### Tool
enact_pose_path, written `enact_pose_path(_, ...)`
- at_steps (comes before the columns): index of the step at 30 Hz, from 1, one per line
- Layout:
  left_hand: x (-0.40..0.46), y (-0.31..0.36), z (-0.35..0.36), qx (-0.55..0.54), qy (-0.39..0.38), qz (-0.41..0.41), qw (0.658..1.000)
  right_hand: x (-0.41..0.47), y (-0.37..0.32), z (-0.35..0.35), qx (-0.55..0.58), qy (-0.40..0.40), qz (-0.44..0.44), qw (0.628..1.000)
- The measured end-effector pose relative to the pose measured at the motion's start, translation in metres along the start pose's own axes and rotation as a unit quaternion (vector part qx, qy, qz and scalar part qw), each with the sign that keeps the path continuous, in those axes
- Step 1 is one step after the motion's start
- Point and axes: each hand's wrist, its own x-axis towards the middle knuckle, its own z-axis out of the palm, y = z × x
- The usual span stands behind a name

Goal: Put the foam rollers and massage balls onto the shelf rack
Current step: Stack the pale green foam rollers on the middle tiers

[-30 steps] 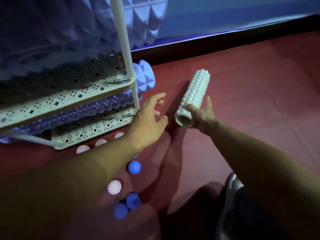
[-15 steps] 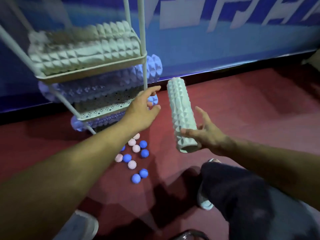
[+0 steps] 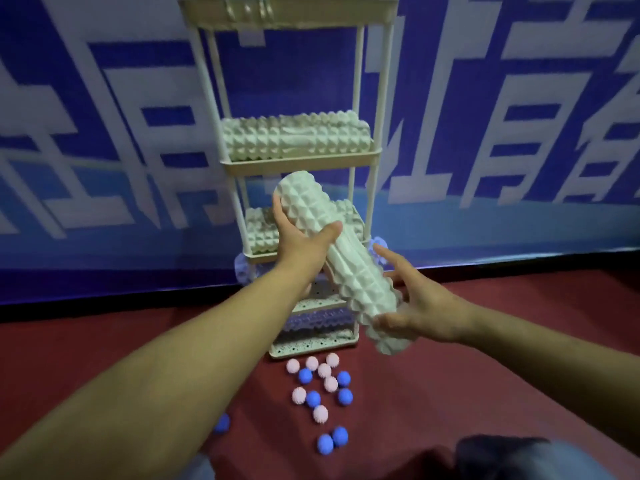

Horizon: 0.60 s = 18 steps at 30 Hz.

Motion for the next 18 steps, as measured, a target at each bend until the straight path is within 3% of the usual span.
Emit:
enact_pose_path(5,0.009,0.028,-0.008,-0.06,0.072,0.023,0.995,0.062,-0.067,0.005,-0.11,0.133,-0.055,0.983)
enact_pose_path(10,0.036,0.05,-0.021,-0.049,0.091,0.1,0.99,0.115,-0.105,-0.001,-0.213,0.161,-0.069,0.961)
enact_pose_path(13,0.058,0.064,-0.042,0.118,0.049,0.149,0.98,0.143,-0.121,-0.023,-0.269,0.19,-0.047,0.943)
enact_pose_path(15,0.073,0.071,-0.056,0.255,0.028,0.183,0.949,0.161,-0.13,-0.039,-0.312,0.203,-0.041,0.927)
enact_pose_path(18,0.095,0.074,-0.07,0.328,0.01,0.231,0.916,0.191,-0.143,-0.06,-0.372,0.209,-0.044,0.903)
